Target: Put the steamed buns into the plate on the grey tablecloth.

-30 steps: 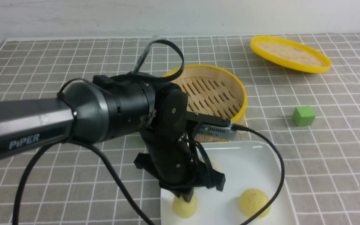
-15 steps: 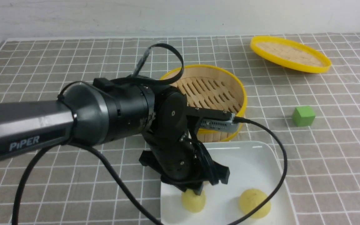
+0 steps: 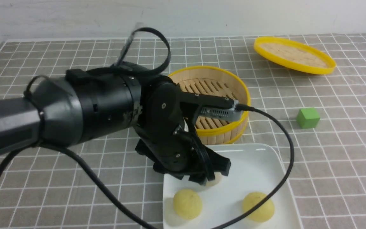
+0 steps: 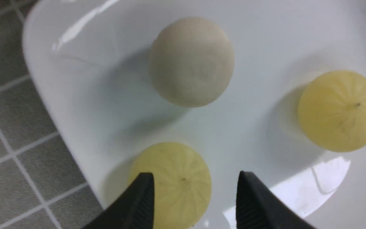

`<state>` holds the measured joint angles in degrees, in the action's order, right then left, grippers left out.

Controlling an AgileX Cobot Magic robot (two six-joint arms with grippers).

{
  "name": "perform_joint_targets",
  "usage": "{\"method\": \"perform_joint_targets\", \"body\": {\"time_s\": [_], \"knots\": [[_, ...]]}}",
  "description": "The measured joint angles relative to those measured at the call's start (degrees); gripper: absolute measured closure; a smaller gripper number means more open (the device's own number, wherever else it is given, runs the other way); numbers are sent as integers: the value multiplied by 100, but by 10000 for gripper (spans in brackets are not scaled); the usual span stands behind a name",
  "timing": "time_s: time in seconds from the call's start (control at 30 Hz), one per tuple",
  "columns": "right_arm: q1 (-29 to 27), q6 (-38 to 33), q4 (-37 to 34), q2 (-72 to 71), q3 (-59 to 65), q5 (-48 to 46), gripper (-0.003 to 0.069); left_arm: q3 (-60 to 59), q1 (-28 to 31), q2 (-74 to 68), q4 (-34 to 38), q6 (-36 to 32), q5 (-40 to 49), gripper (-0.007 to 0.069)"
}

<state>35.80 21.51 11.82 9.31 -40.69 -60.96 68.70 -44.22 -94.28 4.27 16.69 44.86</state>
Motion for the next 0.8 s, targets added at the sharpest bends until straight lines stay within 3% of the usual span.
{"method": "perform_joint_targets", "body": {"time_s": [0.13, 0.33, 0.4, 0.57, 0.7, 0.8], "knots": [[0, 7, 0, -201, 904, 1275, 668, 0, 0, 427, -336, 208, 29, 368], [0, 24, 94, -201, 1780, 2844, 674, 0, 0, 666, -519, 233, 167, 578], [0, 31, 95, -201, 1927, 3219, 674, 0, 0, 680, -521, 233, 212, 613], [0, -283, -445, -201, 2007, 3230, 674, 0, 0, 680, -599, 233, 237, 622], [0, -1237, -1268, -201, 2022, 3067, 673, 0, 0, 680, -710, 233, 227, 622], [0, -1518, -1444, -201, 2039, 3134, 670, 0, 0, 680, -727, 233, 225, 622]]}}
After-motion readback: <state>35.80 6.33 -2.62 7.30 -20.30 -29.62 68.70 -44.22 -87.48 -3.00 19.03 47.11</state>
